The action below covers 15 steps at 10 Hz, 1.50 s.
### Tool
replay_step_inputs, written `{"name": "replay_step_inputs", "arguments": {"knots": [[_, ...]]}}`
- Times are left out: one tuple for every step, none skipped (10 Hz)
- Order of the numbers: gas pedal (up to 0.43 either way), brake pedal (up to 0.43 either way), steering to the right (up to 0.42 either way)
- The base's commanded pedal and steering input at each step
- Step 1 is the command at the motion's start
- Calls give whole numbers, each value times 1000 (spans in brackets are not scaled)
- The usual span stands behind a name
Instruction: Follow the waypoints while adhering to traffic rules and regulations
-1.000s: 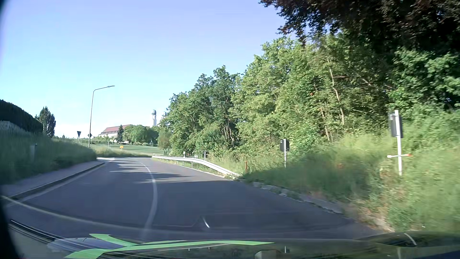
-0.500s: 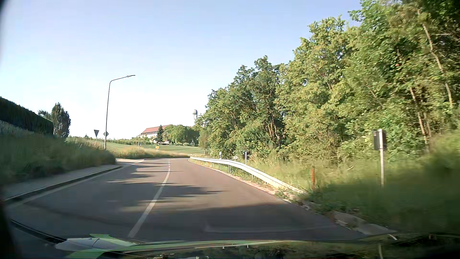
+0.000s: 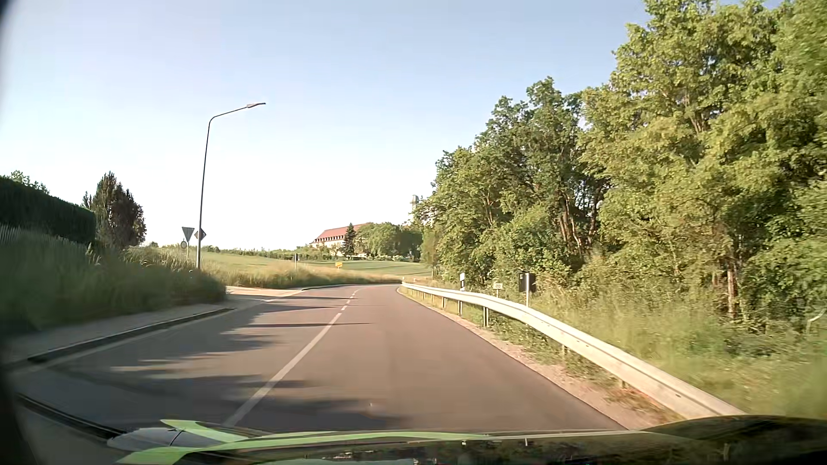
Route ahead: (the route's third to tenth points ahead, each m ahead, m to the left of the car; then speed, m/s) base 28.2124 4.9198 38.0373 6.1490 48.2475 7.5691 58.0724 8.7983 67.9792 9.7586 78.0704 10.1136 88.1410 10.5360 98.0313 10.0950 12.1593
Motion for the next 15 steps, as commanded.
{"name": "replay_step_inputs", "arguments": {"knots": [[370,0,-69],[370,0,-65],[378,0,-63],[378,0,-56],[378,0,-49],[378,0,-39],[358,0,-29],[331,0,-24],[319,0,-19],[319,0,-14],[319,0,-9],[319,0,-8],[319,0,-8],[319,0,-8],[311,0,-7]]}}
